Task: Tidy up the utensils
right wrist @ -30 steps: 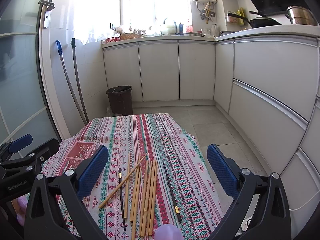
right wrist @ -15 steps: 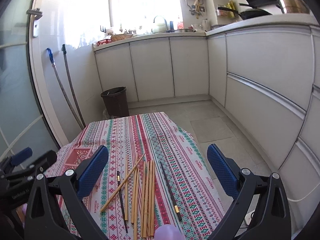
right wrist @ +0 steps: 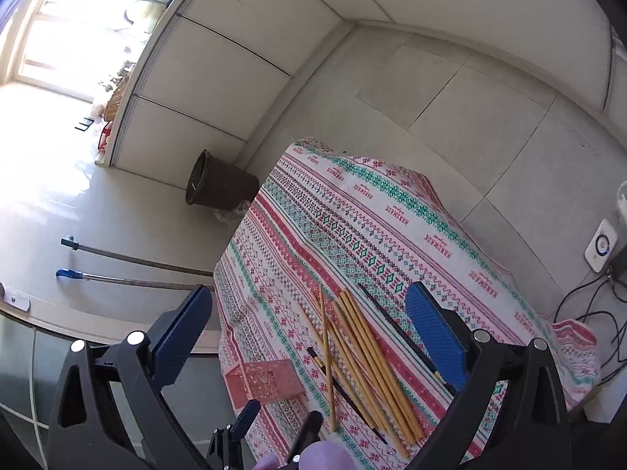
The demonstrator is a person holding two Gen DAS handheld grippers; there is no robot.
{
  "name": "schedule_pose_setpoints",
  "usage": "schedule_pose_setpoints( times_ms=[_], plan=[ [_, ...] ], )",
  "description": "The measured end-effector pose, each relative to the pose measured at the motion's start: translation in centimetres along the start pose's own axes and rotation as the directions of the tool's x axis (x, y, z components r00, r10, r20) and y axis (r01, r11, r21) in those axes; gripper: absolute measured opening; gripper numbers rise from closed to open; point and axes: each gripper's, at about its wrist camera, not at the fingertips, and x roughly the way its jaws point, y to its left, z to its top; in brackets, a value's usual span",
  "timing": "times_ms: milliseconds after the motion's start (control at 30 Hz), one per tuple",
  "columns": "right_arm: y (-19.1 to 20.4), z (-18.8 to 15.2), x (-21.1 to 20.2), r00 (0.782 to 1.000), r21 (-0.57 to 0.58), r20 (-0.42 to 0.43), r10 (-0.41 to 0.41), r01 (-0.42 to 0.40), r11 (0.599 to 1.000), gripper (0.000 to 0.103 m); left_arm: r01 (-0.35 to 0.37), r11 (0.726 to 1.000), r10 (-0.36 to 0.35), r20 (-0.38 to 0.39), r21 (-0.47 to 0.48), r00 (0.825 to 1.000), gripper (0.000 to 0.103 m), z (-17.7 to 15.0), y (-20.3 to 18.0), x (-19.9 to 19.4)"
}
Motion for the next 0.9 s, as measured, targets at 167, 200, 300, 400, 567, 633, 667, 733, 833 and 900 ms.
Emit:
schedule_pose_setpoints(
  times_ms=[167,200,300,400,567,633,667,733,833,900],
  plan=[
    [-3.0,2.1,2.8,0.997,0.024,-0.06,-0.057,0.058,0.998,0.096,0.009,0.999,-0.003,-0.155,0.036,0.988,0.081,3.4,0.9,6.6],
    [-3.7,2.2,3.7,0.992,0.05,-0.11,-0.053,0.058,0.997,0.096,0.025,1.0,-0.022,-0.187,0.017,0.982,0.074,3.9,1.4,7.7],
    [-4.5,1.9,4.8,0.987,0.053,-0.157,-0.046,0.054,0.997,0.096,0.009,1.0,-0.008,-0.225,0.0,0.974,0.062,5.1,2.0,10.1],
    [-4.4,2.1,4.7,0.984,0.016,-0.149,-0.092,0.096,0.995,0.096,0.017,1.0,-0.022,-0.251,-0.022,0.968,0.052,5.4,2.2,11.5],
    [-5.3,2.5,5.2,0.978,0.051,-0.193,-0.084,0.096,0.994,0.096,-0.046,0.999,0.038,-0.26,-0.024,0.965,0.018,5.2,2.8,13.2],
    [-5.2,2.3,5.7,0.976,0.05,-0.199,-0.091,0.102,0.994,0.096,-0.042,0.998,0.027,-0.254,-0.052,0.967,0.01,5.1,3.5,13.0],
    [-5.1,2.2,5.7,0.975,0.044,-0.2,-0.094,0.105,0.993,0.096,-0.037,0.997,0.019,-0.253,-0.066,0.967,0.009,5.1,3.8,12.7],
    [-4.7,1.9,6.1,0.973,0.021,-0.207,-0.104,0.111,0.994,0.096,-0.002,0.995,-0.023,-0.257,-0.097,0.966,0.009,4.8,4.5,11.7],
    [-3.5,1.3,7.1,0.965,-0.05,-0.232,-0.12,0.111,0.992,0.096,0.07,0.987,-0.104,-0.239,-0.144,0.965,0.008,4.0,5.5,8.9],
    [-3.1,0.8,7.7,0.963,-0.071,-0.241,-0.121,0.106,0.992,0.096,0.104,0.98,-0.14,-0.217,-0.172,0.966,0.008,3.3,6.2,6.6]
  ],
)
